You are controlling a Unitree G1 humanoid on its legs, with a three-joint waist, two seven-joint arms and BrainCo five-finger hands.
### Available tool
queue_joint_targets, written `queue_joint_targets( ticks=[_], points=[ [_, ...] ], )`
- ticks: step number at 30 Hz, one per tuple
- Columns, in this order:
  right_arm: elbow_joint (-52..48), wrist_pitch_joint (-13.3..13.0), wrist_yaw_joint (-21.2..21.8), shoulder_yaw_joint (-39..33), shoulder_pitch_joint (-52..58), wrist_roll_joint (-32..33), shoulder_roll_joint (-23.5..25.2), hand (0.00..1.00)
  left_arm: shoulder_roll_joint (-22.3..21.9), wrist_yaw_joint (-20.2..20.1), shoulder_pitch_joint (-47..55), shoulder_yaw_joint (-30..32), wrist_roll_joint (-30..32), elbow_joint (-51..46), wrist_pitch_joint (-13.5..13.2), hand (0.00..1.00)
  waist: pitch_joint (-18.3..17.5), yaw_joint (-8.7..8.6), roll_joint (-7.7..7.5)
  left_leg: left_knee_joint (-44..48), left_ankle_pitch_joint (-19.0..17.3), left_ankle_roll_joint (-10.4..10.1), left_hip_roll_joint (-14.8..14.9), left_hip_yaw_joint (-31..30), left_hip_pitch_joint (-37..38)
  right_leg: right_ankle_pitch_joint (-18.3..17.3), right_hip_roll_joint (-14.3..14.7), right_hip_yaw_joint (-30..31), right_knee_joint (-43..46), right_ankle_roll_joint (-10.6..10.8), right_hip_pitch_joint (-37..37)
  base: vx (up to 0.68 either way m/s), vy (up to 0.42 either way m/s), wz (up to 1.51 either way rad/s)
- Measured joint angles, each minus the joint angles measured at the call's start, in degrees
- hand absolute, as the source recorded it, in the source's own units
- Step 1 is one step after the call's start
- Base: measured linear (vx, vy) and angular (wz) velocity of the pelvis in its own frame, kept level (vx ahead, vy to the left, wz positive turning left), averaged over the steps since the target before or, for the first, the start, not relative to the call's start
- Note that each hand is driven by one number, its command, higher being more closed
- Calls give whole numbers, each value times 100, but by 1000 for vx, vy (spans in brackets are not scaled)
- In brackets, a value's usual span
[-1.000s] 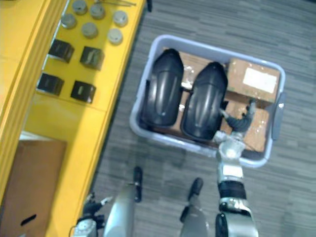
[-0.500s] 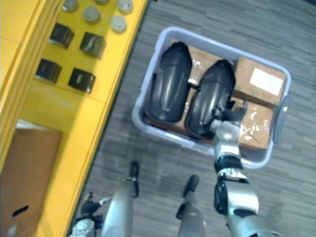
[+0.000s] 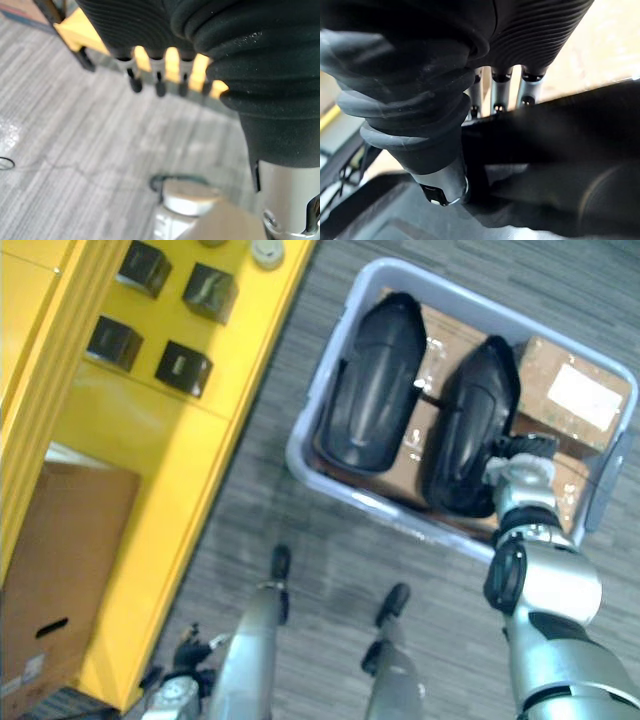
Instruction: Walk over and take plastic housings, then place them on the shelf
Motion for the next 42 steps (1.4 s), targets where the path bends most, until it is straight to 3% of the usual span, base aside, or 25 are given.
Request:
queue_joint_targets(
  ticks=[6, 12, 16, 22, 26, 28, 31, 35, 37, 39, 42],
  points=[
    [-341, -3, -72, 435, 216, -830, -24, 100, -1, -23, -2, -2, -3, -32, -2, 0, -1, 10, 0, -6, 30, -12, 29, 45, 24, 0, 21, 11, -6, 0, 6, -53, -3, -2],
    [-2443, 23, -497, 826, 1450, -1601, 263, 100, -3, 155, -4, 14, -99, -41, -16, 0, -18, -40, -7, -104, 61, -9, 78, 229, 348, 0, 4, 142, -36, 1, 164, -42, -7, -13],
    [-3767, 100, -864, 818, 2238, -2093, 370, 100, -22, 394, -1, 260, -87, -34, -18, 0, -153, -205, -40, -412, 237, -31, 44, 276, 531, -5, -35, 147, -44, 6, 196, -69, -11, -1],
    [-4744, 104, -1169, 825, 3175, -2520, 705, 100, -56, 853, 17, 713, 699, -43, 21, 0, -735, -287, -200, -704, 404, -114, 64, 372, 757, -86, -25, 166, -130, 20, 261, -62, -23, -5],
    [-5142, 64, -1418, 822, 3755, -2646, 934, 100, -48, 1473, 22, 1123, 1496, -148, 181, 0, -981, -346, -293, -954, 509, -145, 55, 390, 1033, -192, -32, 162, -109, 11, 414, -57, -22, 1],
    [-5283, 58, -1549, 813, 3952, -2787, 1030, 100, -18, 1818, 24, 1307, 1899, -391, 270, 0, -1090, -351, -365, -1159, 629, -164, 42, 390, 1132, -218, -36, 153, -109, -19, 424, -56, -18, 3],
    [-5368, 53, -1606, 842, 3962, -2853, 1081, 100, 12, 2007, 21, 1284, 1961, -1103, 248, 0, -1111, -339, -386, -1385, 767, -182, 29, 387, 1311, -217, -35, 134, -114, -21, 526, -34, -11, 6],
    [-5497, 11, -1607, 1046, 3989, -3040, 1082, 100, 91, 2004, 5, 861, 2053, -2379, 123, 0, -1211, -327, -399, -1490, 806, -190, 12, 378, 1421, -215, -40, 111, -129, -18, 603, -11, -1, 4],
    [-5496, -50, -1590, 1128, 4010, -3105, 1098, 100, 134, 1914, -119, 475, 2047, -3104, -70, 0, -1349, -321, -393, -1504, 807, -189, 0, 359, 1419, -212, -53, 99, -136, -14, 606, 0, 0, 0],
    [-5479, -57, -1585, 1234, 3925, -3122, 1098, 100, 177, 1748, -378, 252, 2001, -3362, -260, 0, -1379, -324, -386, -1502, 819, -188, 2, 352, 1418, -210, -50, 91, -136, -13, 606, 0, 0, 0],
    [-4739, -47, -1479, 1432, 3144, -3113, 1052, 100, 233, 1398, -1050, -65, 1368, -3414, -401, 0, -1379, -351, -381, -1473, 847, -184, 12, 356, 1314, -184, -43, 102, -128, -1, 515, -13, 2, -1]
  ],
)
